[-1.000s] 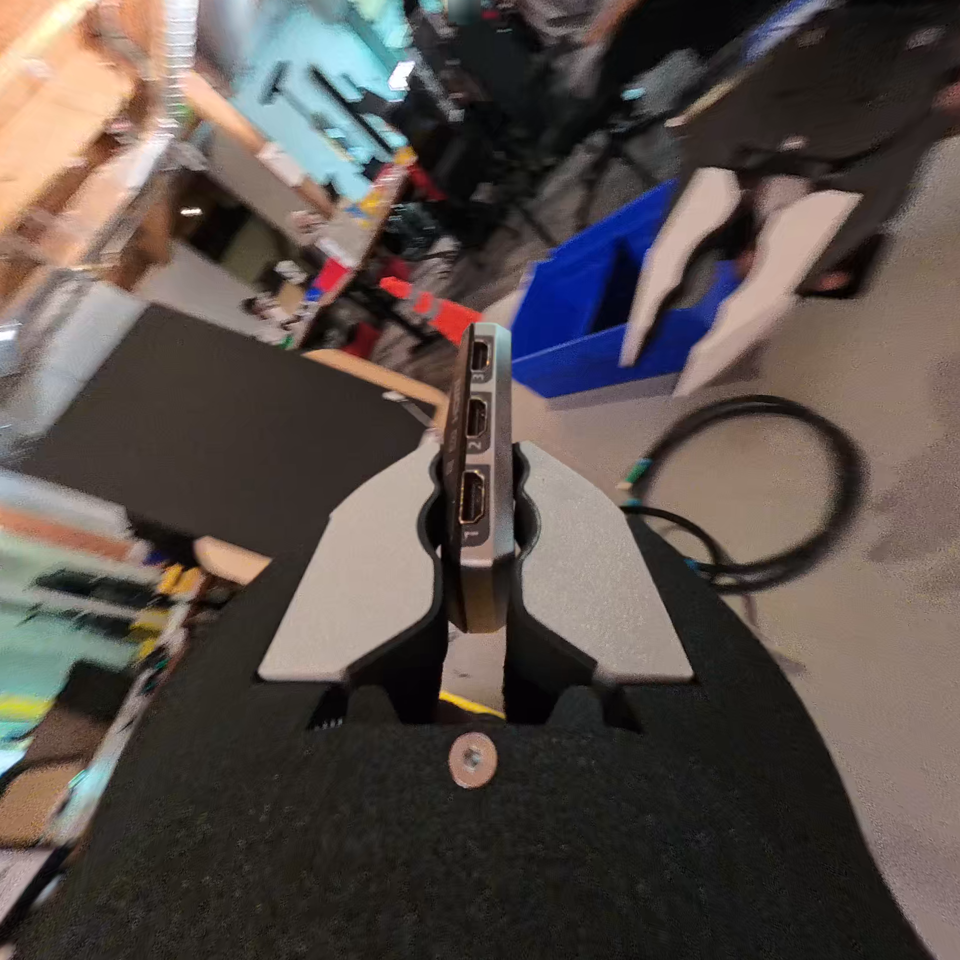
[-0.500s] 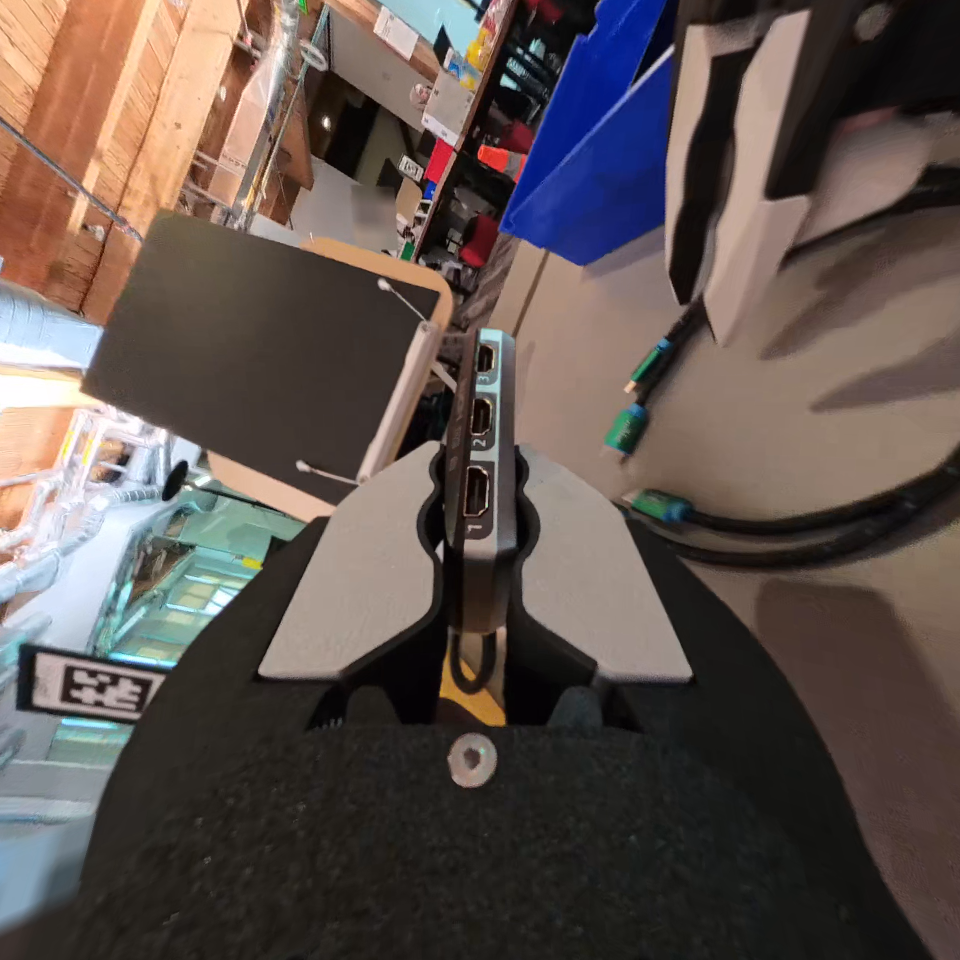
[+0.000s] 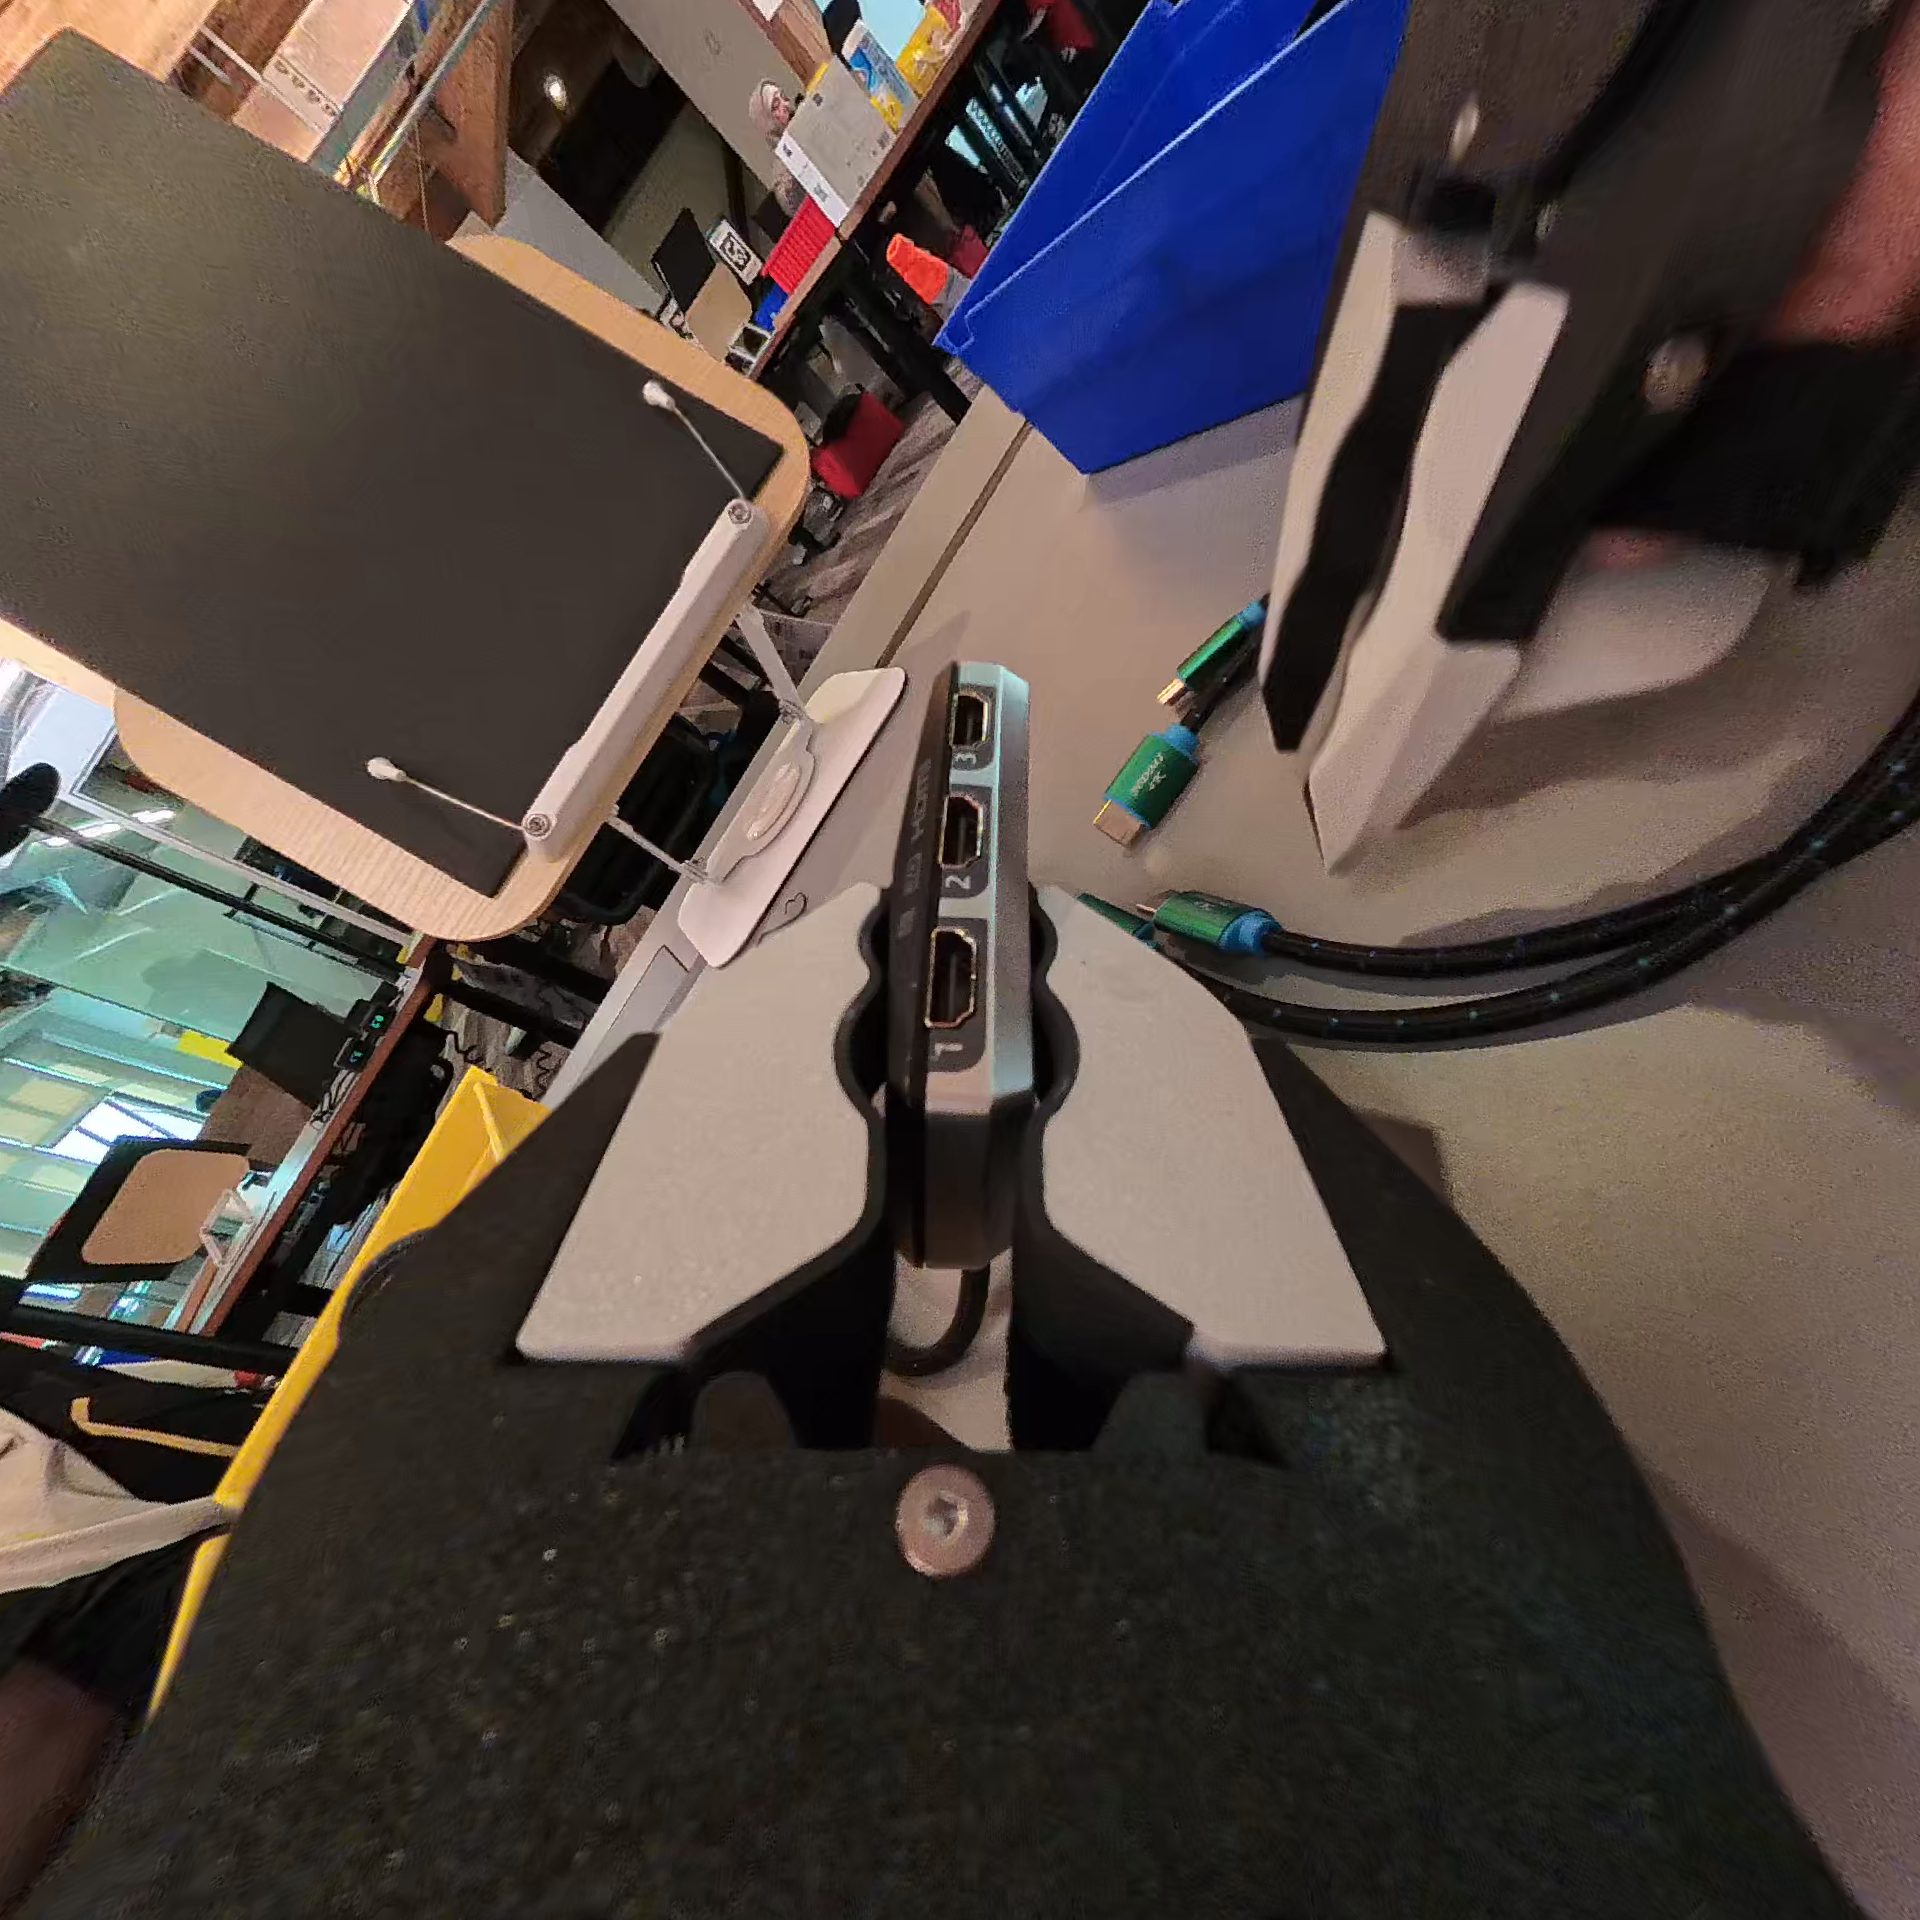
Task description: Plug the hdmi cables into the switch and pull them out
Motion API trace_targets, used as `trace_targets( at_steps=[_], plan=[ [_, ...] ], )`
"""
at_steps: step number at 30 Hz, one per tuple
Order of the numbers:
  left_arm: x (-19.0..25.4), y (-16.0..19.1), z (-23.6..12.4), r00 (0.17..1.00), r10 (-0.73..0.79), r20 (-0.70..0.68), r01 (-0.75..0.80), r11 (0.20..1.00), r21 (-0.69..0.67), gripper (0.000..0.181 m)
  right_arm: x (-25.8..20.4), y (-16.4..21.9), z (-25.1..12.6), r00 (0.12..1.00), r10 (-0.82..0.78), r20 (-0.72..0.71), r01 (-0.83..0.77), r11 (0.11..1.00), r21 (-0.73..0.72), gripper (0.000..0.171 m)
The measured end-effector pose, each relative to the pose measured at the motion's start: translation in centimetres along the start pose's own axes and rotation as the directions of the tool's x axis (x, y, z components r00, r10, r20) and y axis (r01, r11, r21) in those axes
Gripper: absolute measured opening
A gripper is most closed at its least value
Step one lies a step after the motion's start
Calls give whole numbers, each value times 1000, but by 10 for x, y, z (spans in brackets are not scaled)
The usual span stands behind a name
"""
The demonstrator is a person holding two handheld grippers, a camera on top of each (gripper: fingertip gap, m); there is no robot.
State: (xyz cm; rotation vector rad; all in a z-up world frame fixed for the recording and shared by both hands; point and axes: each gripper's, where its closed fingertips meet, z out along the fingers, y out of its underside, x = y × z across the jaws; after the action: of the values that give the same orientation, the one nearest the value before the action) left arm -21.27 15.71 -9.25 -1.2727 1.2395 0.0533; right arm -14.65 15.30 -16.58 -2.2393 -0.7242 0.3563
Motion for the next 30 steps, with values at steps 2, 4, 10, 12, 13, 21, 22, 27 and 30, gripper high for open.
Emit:
trace_targets(
  at_steps=[2, 4, 10, 12, 13, 21, 22, 27, 30],
  plan=[
    [-2, 0, 0, 1000, -7, 11, 7, 1000, 9, 22, 0, 2, 11, 996, -36, -78, 32, 998, -48, 42],
    [-4, 1, 0, 1000, -27, 15, 27, 1000, 12, 22, 12, -3, 12, 982, -113, -154, 109, 994, -32, 33],
    [-5, 4, 2, 999, -40, 11, 40, 999, 8, 22, 62, -13, 10, 915, -364, -174, 360, 931, -57, 27],
    [-5, 4, 2, 999, -34, 16, 34, 999, 8, 22, 71, -7, 16, 880, -449, -158, 437, 893, -107, 29],
    [-5, 4, 3, 999, -32, 12, 32, 999, 7, 22, 73, -4, 19, 859, -488, -152, 473, 872, -128, 30],
    [-5, 6, 6, 1000, -27, 11, 27, 1000, 6, 22, 82, -13, 33, 638, -749, -181, 717, 663, -216, 22],
    [-5, 7, 7, 1000, -26, 10, 26, 1000, 6, 22, 87, -13, 35, 607, -772, -190, 732, 636, -244, 17],
    [-9, 9, 7, 999, -22, 36, 22, 1000, 0, 22, 113, -12, 37, 639, -730, -244, 642, 680, -354, 9],
    [-9, 10, 9, 999, -5, 53, 6, 1000, -7, 22, 99, -15, 29, 822, -547, -156, 491, 821, -291, 8]
  ],
)
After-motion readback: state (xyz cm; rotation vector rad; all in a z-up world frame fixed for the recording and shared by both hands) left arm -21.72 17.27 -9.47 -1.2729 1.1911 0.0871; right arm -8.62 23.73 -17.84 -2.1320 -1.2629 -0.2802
